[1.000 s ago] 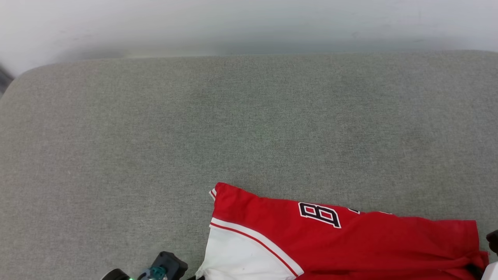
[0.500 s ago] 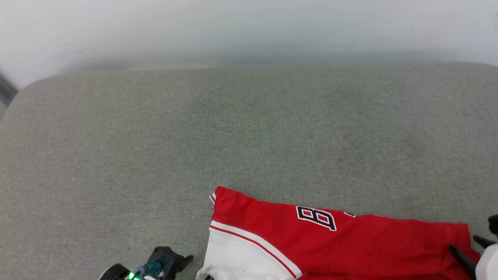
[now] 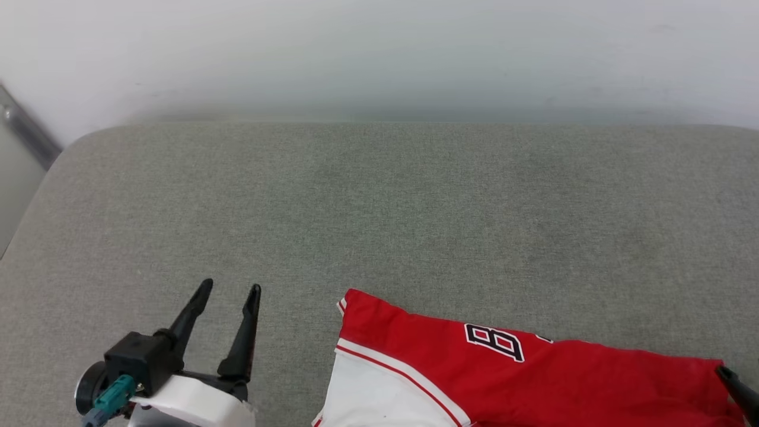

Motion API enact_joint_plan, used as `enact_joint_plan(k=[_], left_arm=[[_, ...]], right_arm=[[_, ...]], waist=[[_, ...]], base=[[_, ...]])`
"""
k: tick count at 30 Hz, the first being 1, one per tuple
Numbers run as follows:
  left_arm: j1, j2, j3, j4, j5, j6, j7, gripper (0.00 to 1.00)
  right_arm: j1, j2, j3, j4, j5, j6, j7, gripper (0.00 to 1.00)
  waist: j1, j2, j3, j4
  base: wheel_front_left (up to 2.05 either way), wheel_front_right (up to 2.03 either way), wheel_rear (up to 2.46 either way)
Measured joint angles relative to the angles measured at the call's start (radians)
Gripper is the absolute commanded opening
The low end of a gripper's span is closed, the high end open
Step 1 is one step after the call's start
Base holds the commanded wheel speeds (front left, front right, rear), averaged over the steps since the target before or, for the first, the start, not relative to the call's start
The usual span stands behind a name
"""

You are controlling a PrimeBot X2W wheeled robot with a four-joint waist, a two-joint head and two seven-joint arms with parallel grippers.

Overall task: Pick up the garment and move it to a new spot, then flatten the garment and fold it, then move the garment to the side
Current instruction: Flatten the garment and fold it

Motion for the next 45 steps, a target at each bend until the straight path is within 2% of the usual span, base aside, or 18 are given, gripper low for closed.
enact_joint_plan(k=[4,7,14,17,18,21,25,32,33,34,35,39,45], left_arm=[[0.050,-0.092,0.169,-0.058,0.095,-0.022,-0.004,1.00],[0.118,-0.147,0.258,-0.069,0.174,-0.064,-0.004,1.00],[0.166,-0.250,0.407,-0.068,0.309,-0.178,-0.004,1.00],[0.166,-0.298,0.447,-0.065,0.341,-0.228,-0.004,1.00],[0.165,-0.335,0.476,-0.051,0.367,-0.278,-0.004,1.00],[0.158,-0.369,0.503,-0.036,0.392,-0.319,-0.004,1.00],[0.147,-0.405,0.530,-0.017,0.421,-0.360,-0.004,1.00],[0.140,-0.448,0.558,0.009,0.460,-0.398,-0.004,1.00],[0.140,-0.452,0.561,0.012,0.464,-0.403,-0.004,1.00],[0.140,-0.455,0.565,0.015,0.467,-0.405,-0.004,1.00],[0.140,-0.465,0.572,0.021,0.474,-0.414,-0.004,1.00],[0.144,-0.471,0.580,0.032,0.485,-0.422,-0.004,1.00],[0.147,-0.474,0.576,0.036,0.492,-0.426,-0.004,1.00]], right_arm=[[0.036,0.063,-0.064,0.005,-0.053,0.000,0.034,1.00],[0.054,0.113,-0.112,0.023,-0.059,0.000,0.039,1.00],[0.062,0.172,-0.198,0.119,-0.088,0.000,0.016,1.00],[0.050,0.188,-0.204,0.158,-0.085,0.000,0.007,1.00],[0.034,0.198,-0.199,0.197,-0.069,0.000,-0.003,1.00],[0.023,0.193,-0.187,0.231,-0.049,0.000,-0.012,1.00],[0.017,0.187,-0.159,0.266,0.005,-0.007,-0.023,1.00],[0.013,0.161,-0.083,0.295,0.081,-0.014,-0.064,1.00],[0.011,0.156,-0.074,0.301,0.087,-0.014,-0.069,0.94],[0.007,0.153,-0.066,0.307,0.094,-0.014,-0.073,0.37],[-0.002,0.147,-0.037,0.315,0.113,-0.015,-0.095,0.00],[-0.018,0.144,0.004,0.334,0.129,-0.007,-0.151,0.00],[-0.051,0.129,-0.037,0.373,0.114,0.001,-0.194,0.00]], waist=[[0.0001,0.0000,0.007,0.012],[0.0001,0.0000,0.013,0.021],[0.0000,0.0000,0.045,0.043],[0.0001,0.0000,0.062,0.052],[0.0001,0.0000,0.079,0.060],[0.0001,0.0000,0.090,0.070],[0.0000,0.0000,0.097,0.083],[0.0000,0.0000,0.093,0.092],[0.0000,0.0000,0.091,0.092],[-0.0001,0.0000,0.090,0.091],[0.0000,0.0000,0.085,0.086],[0.0000,0.0000,0.063,0.073],[0.0000,0.0000,0.048,0.059]], base=[[0.00,0.00,0.00],[0.00,0.00,0.00],[0.00,0.00,0.00],[0.00,0.00,0.00],[0.00,0.00,0.00],[0.00,0.00,0.00],[0.00,0.00,0.00],[0.00,0.00,0.00],[0.00,0.00,0.00],[0.00,0.00,0.00],[0.00,0.00,0.00],[0.00,0.00,0.00],[0.00,0.00,0.00]])
